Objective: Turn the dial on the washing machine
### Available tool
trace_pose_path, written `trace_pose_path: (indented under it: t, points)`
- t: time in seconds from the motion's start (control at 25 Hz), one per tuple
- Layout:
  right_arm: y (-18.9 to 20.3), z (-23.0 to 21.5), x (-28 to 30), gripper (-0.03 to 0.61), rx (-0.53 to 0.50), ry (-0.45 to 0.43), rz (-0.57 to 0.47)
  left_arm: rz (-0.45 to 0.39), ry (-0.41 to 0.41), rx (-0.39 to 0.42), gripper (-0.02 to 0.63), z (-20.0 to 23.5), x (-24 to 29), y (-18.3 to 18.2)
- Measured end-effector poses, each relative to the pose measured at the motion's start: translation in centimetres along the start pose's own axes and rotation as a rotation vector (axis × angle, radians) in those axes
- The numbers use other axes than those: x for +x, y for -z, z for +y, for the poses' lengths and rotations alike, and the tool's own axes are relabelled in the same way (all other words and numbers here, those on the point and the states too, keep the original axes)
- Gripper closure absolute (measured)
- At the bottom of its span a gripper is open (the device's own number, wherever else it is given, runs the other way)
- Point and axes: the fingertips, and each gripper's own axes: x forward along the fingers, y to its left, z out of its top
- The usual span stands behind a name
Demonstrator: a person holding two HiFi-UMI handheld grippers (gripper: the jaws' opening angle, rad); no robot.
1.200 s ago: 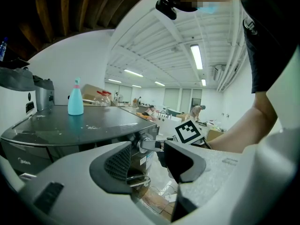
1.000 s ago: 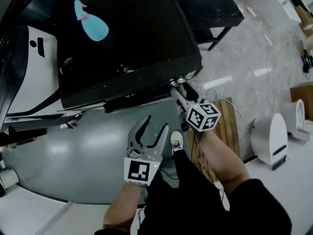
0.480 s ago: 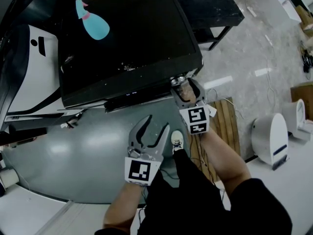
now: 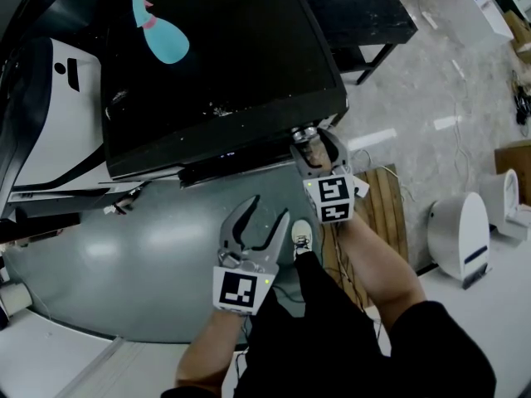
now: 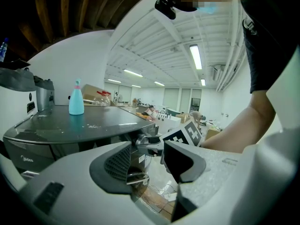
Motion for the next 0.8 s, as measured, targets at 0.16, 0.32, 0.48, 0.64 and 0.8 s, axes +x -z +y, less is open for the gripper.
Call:
trace_pose_path:
  t: [0.16,0.32,0.48,0.64,0.8]
  points:
    - [0.14,-0.07,0.04,0.308,0.061,-0.009,-0.008,0.002,0.001,-0.007,0.414,-0.09,-0.12,0.26]
    - [0.61,-0.57,0.22,0.307,0.309,-0.073,-0.037,0.003,0.002,-0.009,0.414,-0.11,-0.15,0.27]
    - [0.85,-0.83,0.28,0.306,0.565,-0.135,-0.058,0.001,0.005,-0.008,0.414,-0.21,-0.08,0.25]
    - [0.76,-0.78,0.27,0.301,0.51,-0.119,-0.055,0.003,0.009,-0.01,0.414,-0.29,-0.07,0.22]
    - [0.54,-0.8,0.19,0.287,0.434,-0.098,-0.053,0.002,0.012,-0.011,0.414,-0.26,-0.05,0.18]
